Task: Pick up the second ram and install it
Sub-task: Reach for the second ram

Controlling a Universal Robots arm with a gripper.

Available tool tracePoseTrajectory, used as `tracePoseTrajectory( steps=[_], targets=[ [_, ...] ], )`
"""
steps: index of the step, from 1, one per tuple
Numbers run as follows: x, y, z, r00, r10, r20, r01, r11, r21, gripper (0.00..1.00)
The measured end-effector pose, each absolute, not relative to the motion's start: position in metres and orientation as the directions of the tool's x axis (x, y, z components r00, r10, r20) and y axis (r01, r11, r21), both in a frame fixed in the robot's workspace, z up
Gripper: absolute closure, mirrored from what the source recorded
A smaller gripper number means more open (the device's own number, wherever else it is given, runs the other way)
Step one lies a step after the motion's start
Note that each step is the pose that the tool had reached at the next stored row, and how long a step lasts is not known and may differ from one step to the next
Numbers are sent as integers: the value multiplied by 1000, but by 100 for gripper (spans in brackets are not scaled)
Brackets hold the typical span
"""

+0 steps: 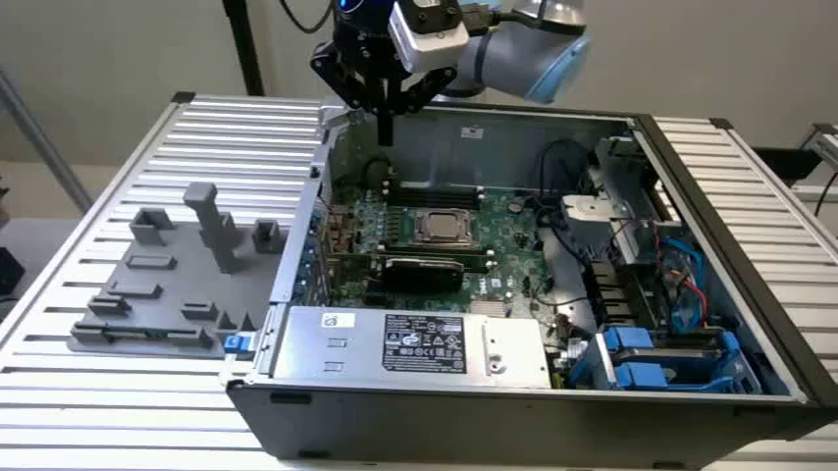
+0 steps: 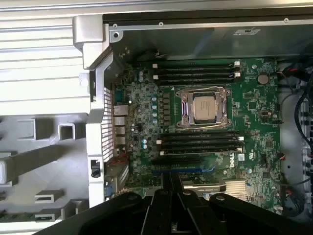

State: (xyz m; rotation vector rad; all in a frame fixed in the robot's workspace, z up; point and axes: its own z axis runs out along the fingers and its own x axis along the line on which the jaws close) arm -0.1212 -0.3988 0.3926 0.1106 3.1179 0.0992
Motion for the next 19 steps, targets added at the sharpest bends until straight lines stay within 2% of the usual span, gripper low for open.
tracePoseTrajectory(
  steps=[14, 19],
  targets=[
    [-121, -399, 393, -997, 71, -18, 70, 995, 66, 89],
    [-128, -407, 393, -997, 72, -18, 70, 995, 66, 89]
  ],
)
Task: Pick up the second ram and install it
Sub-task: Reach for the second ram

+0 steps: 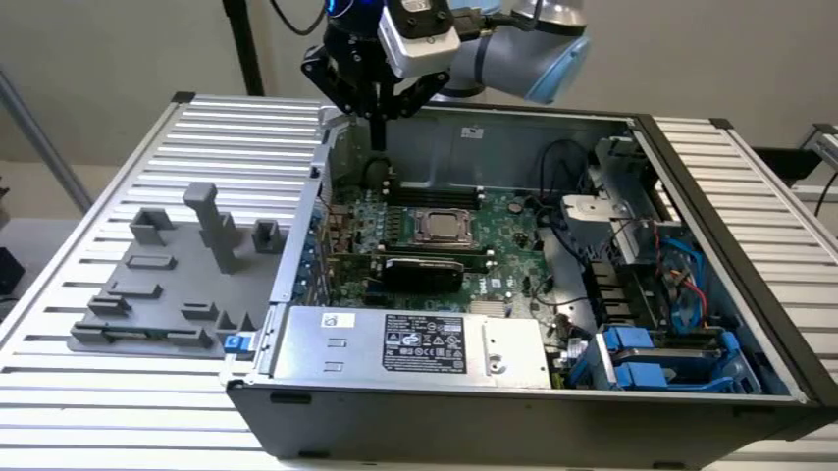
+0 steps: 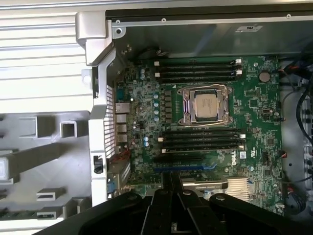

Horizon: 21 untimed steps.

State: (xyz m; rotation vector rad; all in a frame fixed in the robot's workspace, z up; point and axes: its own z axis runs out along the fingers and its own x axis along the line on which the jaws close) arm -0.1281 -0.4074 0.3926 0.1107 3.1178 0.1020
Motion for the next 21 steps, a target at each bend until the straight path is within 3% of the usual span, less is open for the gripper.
tracePoseTrajectory(
  steps=[21],
  targets=[
    [-216, -439, 391, -997, 71, -18, 70, 995, 66, 89]
  ],
)
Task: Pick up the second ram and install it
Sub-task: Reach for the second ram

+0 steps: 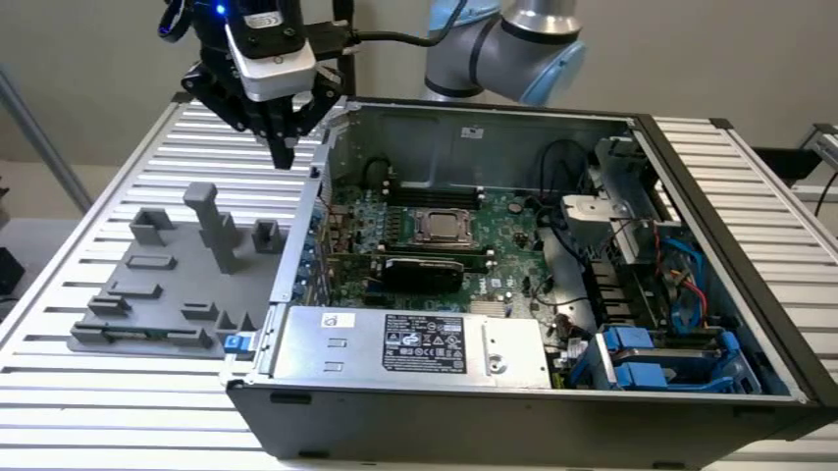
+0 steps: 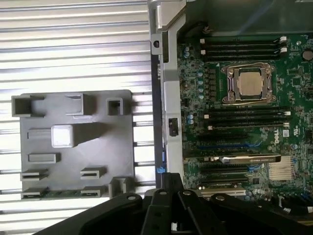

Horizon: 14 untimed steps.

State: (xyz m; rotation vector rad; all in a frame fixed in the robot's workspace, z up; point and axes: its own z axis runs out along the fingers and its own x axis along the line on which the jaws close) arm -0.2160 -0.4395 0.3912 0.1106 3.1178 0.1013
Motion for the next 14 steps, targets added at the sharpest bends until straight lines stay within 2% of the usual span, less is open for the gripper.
tracePoseTrajectory(
  steps=[14],
  targets=[
    [-280, -444, 385, -997, 71, -18, 70, 996, 62, 89]
  ],
)
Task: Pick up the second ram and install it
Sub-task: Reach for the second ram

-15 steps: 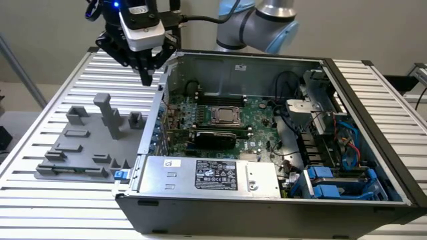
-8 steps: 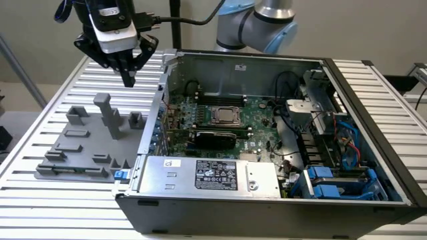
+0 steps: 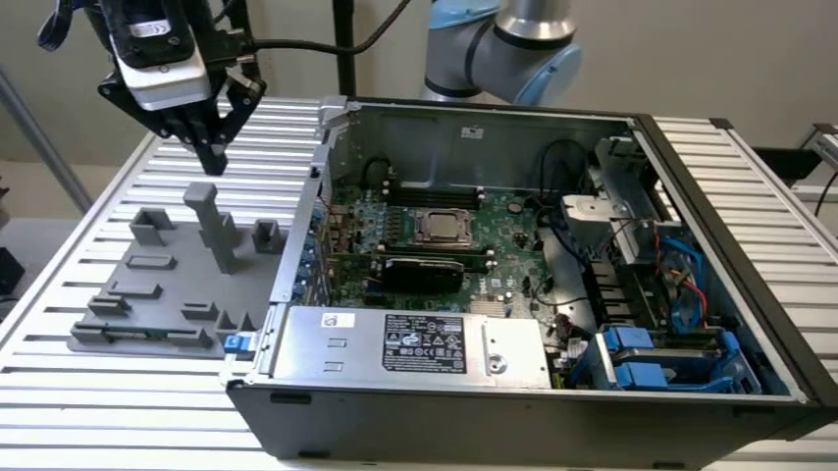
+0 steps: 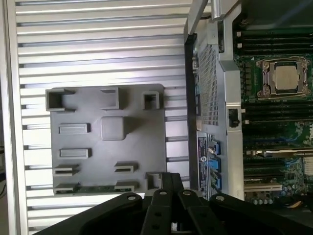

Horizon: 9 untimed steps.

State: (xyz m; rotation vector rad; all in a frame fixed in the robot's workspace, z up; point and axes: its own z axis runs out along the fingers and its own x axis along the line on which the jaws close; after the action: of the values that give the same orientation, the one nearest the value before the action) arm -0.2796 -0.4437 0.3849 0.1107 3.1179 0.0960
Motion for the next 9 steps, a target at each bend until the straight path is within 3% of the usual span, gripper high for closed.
tracePoseTrajectory(
  steps=[9],
  targets=[
    [-321, -447, 378, -997, 71, -18, 70, 996, 60, 89]
  ],
)
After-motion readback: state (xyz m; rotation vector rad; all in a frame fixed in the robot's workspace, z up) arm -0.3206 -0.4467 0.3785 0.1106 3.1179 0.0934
